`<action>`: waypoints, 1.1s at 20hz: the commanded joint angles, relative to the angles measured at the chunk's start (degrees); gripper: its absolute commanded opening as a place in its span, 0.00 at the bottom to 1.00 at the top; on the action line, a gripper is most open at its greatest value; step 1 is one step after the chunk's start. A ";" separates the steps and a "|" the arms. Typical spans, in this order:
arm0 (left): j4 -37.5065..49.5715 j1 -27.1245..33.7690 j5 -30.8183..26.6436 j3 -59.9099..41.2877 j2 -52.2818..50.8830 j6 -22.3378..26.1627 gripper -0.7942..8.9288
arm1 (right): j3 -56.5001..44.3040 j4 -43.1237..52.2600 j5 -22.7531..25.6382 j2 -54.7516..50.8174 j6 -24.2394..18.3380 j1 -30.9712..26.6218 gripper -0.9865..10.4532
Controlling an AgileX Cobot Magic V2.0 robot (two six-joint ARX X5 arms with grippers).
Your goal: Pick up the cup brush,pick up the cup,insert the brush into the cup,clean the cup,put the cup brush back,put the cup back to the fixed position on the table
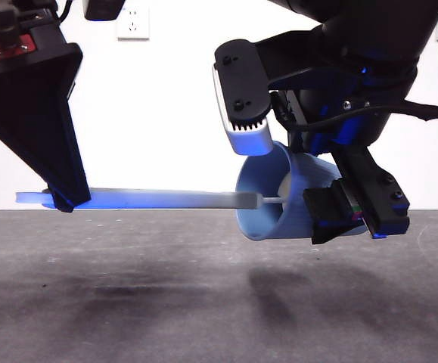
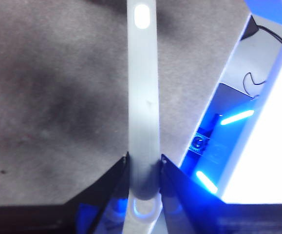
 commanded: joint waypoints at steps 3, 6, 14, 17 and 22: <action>-5.88 -0.31 -4.24 -0.04 -3.08 -0.22 0.08 | 0.17 -0.46 1.79 -0.02 0.59 -1.60 0.07; -12.26 -0.15 -4.42 -0.04 -7.69 -0.22 0.08 | 0.17 -0.59 1.79 -0.04 0.59 -2.75 0.07; -12.22 -0.20 -3.02 -0.04 -8.85 0.00 0.07 | 0.17 0.22 1.53 -0.04 0.59 -2.86 0.07; -8.61 -0.20 -1.97 -0.04 -6.16 0.00 0.07 | 0.17 0.35 1.33 -0.04 0.59 -2.73 0.07; 1.16 -0.26 -0.52 -0.04 1.38 -1.38 0.07 | 0.17 0.33 1.36 -0.04 0.61 -1.36 0.07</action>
